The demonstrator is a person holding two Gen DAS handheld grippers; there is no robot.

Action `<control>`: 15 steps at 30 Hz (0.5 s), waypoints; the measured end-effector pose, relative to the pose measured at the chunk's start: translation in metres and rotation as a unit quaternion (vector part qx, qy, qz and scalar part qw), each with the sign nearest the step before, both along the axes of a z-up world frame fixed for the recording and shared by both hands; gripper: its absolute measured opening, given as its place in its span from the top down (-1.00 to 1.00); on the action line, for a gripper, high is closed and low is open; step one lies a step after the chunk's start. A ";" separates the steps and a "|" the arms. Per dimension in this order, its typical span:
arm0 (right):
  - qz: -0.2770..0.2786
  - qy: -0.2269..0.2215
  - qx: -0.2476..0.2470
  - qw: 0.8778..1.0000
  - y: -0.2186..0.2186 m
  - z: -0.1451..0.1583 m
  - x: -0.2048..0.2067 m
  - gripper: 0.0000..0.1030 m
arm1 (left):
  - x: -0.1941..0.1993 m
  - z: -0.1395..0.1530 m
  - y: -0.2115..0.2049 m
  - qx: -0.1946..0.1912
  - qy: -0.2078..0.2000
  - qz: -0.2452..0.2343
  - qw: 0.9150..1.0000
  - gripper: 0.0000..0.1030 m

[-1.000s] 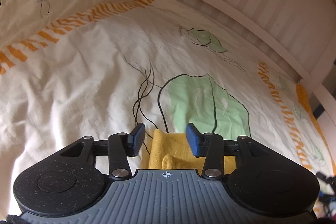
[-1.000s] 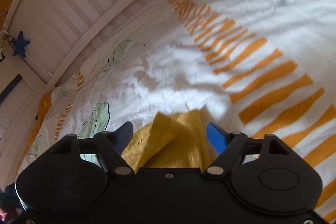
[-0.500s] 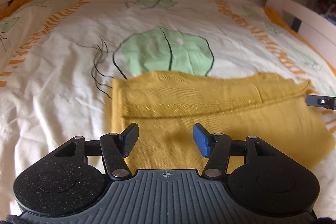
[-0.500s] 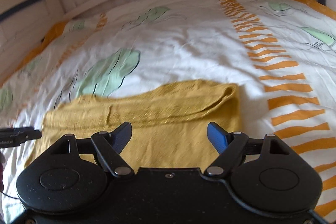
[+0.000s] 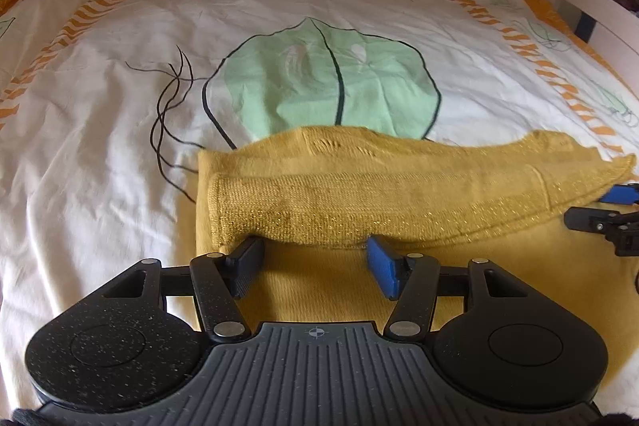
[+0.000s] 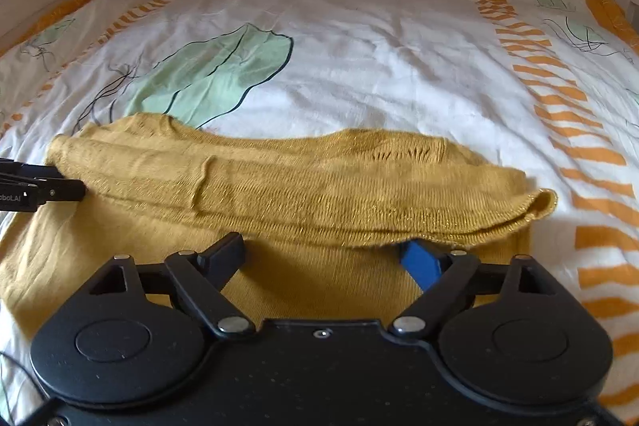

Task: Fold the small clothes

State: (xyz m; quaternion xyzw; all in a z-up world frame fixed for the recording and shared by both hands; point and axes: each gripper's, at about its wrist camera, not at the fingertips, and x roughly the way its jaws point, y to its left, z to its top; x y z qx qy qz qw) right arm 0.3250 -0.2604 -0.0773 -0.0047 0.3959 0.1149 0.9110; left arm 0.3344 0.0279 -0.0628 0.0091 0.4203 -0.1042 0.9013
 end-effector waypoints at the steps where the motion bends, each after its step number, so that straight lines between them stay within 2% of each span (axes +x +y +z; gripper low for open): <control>1: -0.004 0.000 0.001 1.000 -0.001 0.000 0.005 -0.70 | 0.005 0.000 0.001 -0.001 -0.001 0.004 1.000 -0.08; 8: -0.036 -0.001 0.021 0.999 -0.008 -0.002 0.039 -0.71 | 0.036 0.001 0.009 -0.015 0.002 0.033 0.999 -0.08; 15: -0.053 -0.004 0.039 0.998 -0.012 -0.003 0.048 -0.73 | 0.044 0.006 0.016 -0.024 0.004 0.057 0.998 -0.08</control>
